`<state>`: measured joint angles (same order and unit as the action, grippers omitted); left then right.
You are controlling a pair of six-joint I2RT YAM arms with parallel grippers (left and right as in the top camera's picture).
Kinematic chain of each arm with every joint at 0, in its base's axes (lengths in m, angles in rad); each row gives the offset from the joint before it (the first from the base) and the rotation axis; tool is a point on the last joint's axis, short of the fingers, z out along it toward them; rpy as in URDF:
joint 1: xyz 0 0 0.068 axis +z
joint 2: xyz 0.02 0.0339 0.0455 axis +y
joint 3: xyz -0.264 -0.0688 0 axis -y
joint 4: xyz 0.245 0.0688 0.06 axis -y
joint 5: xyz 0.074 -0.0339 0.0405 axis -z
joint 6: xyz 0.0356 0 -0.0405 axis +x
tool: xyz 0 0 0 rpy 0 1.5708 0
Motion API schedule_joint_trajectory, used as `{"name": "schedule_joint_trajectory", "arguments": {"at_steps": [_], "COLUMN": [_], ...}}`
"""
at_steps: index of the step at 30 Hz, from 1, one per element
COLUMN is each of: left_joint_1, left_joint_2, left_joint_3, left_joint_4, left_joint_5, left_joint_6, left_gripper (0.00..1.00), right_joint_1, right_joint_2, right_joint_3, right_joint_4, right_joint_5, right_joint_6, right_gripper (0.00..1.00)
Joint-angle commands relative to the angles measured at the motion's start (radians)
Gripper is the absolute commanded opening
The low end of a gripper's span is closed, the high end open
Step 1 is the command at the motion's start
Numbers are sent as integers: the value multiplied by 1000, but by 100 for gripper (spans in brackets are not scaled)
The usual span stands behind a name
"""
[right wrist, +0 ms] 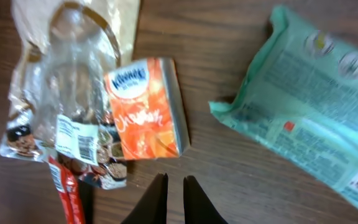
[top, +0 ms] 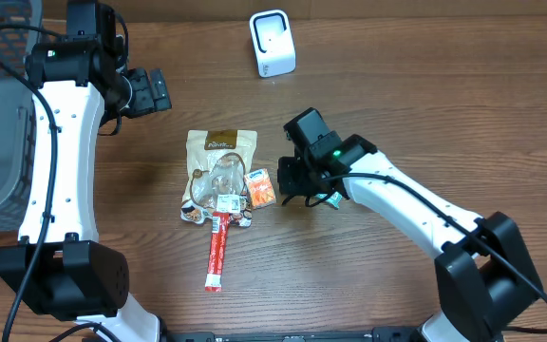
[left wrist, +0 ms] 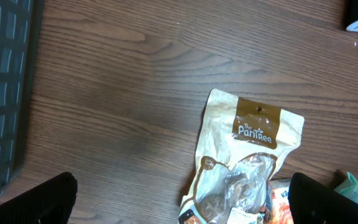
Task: Scan the item barcode
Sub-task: 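Move the right gripper right over the green-capped jar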
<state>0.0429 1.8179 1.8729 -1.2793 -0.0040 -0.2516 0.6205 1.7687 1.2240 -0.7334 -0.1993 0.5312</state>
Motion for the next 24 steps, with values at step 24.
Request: {"name": "schedule_joint_trajectory", "arguments": {"at_steps": [24], "left_joint_1": [-4], "left_joint_2": [0], "left_joint_3": [16], "left_joint_4": [0], "left_joint_5": [1], "left_joint_6": [9], "left_gripper": [100], "right_joint_1": [-139], "right_joint_2": [147], "right_joint_3": [16], "right_joint_4": [248], "right_joint_5": [148], "right_joint_6": [45], "right_gripper": [10]}}
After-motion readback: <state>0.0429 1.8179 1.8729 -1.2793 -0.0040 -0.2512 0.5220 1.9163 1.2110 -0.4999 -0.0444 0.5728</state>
